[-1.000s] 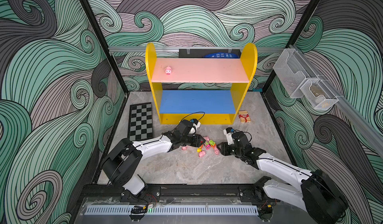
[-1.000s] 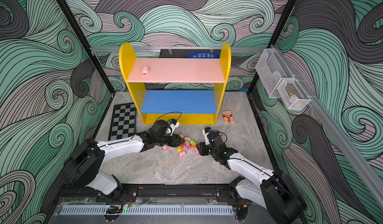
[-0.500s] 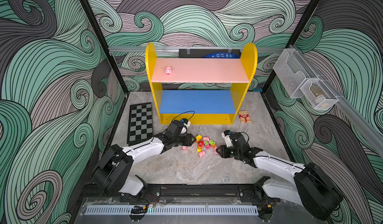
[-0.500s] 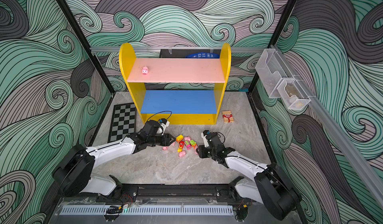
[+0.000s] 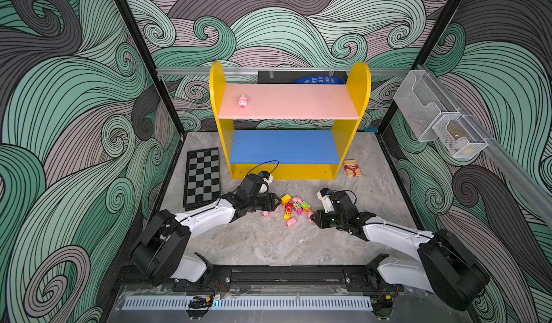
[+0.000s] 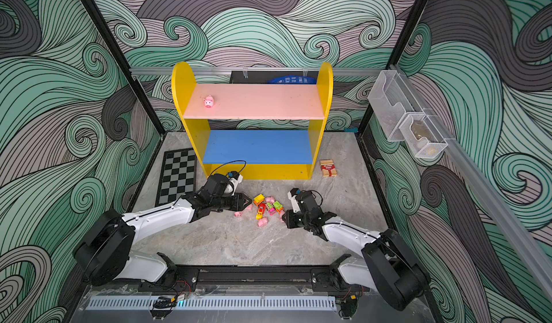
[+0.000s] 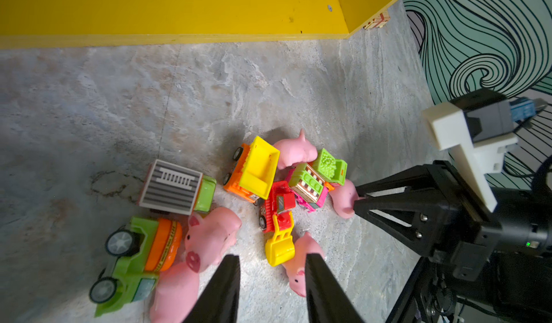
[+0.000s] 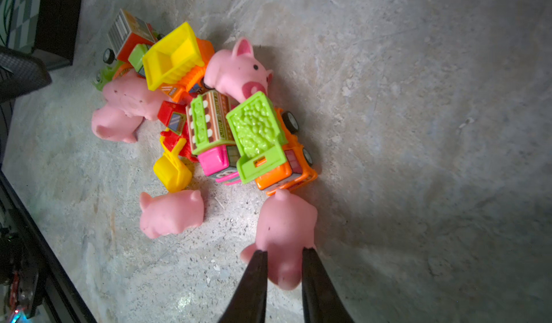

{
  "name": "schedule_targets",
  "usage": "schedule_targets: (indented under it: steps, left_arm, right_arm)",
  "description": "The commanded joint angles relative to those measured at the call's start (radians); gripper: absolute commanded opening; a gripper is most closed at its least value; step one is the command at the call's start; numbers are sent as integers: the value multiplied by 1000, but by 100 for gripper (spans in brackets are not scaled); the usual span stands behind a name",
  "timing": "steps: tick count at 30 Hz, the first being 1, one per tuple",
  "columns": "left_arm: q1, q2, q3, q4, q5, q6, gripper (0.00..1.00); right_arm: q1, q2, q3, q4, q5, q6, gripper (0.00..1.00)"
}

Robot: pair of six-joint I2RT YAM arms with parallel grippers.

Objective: Organize plastic toys on shelves
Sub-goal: Pick up the plastic toy at the center of the board.

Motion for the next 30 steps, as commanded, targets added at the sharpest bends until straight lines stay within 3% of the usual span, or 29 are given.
schedule_targets:
  steps: [1, 4, 19, 30]
  left_arm:
    - [8, -28, -4, -11, -12, 20, 41]
    - [15, -43, -7, -11, -17, 23, 41]
    - [109, -162, -36, -68, -129, 13, 41]
    - [127, -220, -60, -79, -172, 8, 40]
  right_arm:
    - [5, 9, -15, -18, 14, 0, 13]
    - [4, -6, -14, -18, 11, 5, 0]
    - [4, -101, 119, -26, -168, 47, 0]
    - [5, -95, 428, -151, -223, -13, 0]
